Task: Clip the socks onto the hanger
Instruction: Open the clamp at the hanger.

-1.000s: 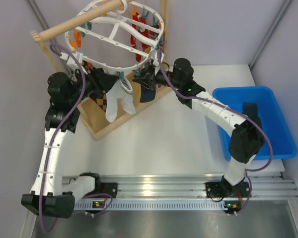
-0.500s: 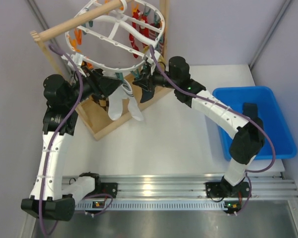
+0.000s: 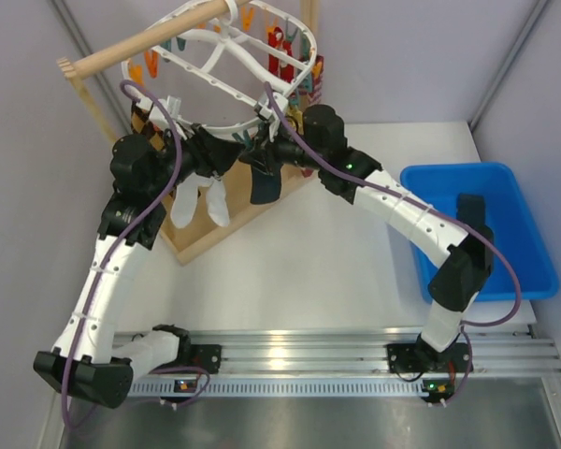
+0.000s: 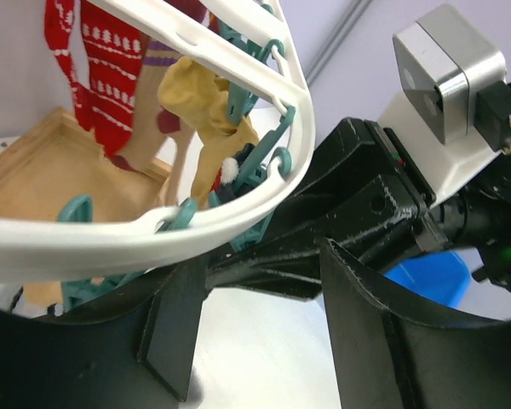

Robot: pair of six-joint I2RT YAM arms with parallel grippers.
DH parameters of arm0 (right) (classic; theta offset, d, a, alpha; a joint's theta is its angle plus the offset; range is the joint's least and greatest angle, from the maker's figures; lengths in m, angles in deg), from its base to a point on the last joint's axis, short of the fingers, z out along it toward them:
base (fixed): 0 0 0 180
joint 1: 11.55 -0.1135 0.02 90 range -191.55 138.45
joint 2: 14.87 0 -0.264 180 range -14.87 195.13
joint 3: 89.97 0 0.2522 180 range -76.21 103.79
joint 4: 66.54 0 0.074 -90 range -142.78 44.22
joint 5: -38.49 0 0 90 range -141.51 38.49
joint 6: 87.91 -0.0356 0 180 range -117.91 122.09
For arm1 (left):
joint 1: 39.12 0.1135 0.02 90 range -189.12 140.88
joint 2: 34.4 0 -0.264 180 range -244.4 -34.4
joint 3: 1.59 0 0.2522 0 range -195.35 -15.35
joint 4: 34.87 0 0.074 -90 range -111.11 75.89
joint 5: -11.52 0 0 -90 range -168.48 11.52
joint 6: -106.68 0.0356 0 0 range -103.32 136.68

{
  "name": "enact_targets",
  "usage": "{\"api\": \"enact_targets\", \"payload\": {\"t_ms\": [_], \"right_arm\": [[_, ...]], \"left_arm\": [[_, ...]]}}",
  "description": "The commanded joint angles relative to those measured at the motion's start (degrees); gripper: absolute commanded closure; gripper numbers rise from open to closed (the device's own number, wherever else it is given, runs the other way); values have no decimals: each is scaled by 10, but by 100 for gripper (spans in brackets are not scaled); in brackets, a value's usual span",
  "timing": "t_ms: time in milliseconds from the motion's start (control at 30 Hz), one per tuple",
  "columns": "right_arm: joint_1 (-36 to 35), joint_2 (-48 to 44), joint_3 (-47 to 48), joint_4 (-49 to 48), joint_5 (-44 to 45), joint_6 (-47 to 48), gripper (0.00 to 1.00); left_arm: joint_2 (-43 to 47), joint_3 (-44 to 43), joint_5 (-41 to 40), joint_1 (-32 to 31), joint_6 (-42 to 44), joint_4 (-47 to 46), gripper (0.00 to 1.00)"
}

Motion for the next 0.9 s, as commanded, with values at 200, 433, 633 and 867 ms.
{"api": "enact_targets", "payload": {"t_ms": [200,433,633,867], "right_arm": [[-19,4,21,-3,44,-9,100],[-20,-4,6,-13,50,-5,100],[-22,-2,1,-21,38,-7,100],[-24,-5,-5,-30,37,3,100]], "left_arm": [[-28,8,-125,-54,12,-73,38],[-30,9,-244,-54,8,-61,37],[-34,25,-194,-54,-24,-121,38],[-50,13,-208,-54,-33,-137,43]]}}
